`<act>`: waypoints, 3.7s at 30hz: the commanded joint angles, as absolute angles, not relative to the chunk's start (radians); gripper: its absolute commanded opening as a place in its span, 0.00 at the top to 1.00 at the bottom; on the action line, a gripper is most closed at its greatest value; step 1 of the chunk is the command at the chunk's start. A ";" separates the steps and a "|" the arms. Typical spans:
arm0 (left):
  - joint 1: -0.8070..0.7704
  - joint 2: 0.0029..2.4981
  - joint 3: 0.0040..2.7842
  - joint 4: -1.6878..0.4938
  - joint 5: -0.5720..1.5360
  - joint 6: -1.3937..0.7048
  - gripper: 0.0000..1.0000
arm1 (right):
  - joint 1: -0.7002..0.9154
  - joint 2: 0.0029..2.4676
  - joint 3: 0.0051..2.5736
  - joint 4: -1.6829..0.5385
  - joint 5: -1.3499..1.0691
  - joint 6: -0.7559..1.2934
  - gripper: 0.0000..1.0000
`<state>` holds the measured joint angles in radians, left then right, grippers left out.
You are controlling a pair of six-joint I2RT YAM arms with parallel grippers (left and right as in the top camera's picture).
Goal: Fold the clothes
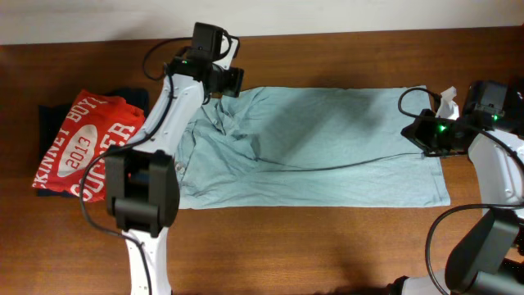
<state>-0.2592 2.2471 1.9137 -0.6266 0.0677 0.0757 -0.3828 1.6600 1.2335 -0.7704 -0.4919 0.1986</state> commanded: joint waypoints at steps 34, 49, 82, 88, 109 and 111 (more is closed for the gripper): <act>-0.232 2.427 1.901 -0.538 0.180 0.122 0.87 | -0.381 1.662 1.256 -0.779 -0.501 0.191 0.92; -0.234 2.421 2.119 -0.744 0.191 0.122 0.93 | -0.381 1.662 1.256 -0.781 -0.501 0.191 0.92; -0.437 2.422 2.251 -1.124 0.344 0.156 0.92 | -0.381 1.662 1.256 -0.777 -0.501 0.191 0.92; -0.436 2.421 2.251 -1.154 0.300 0.155 0.58 | -0.381 1.662 1.256 -0.776 -0.501 0.191 0.92; -0.440 2.422 2.322 -1.426 0.083 0.308 0.37 | -0.340 1.662 1.256 -0.740 -0.471 0.161 0.87; -0.440 2.422 2.322 -1.462 0.028 0.308 0.38 | -0.340 1.662 1.256 -0.741 -0.467 0.161 0.87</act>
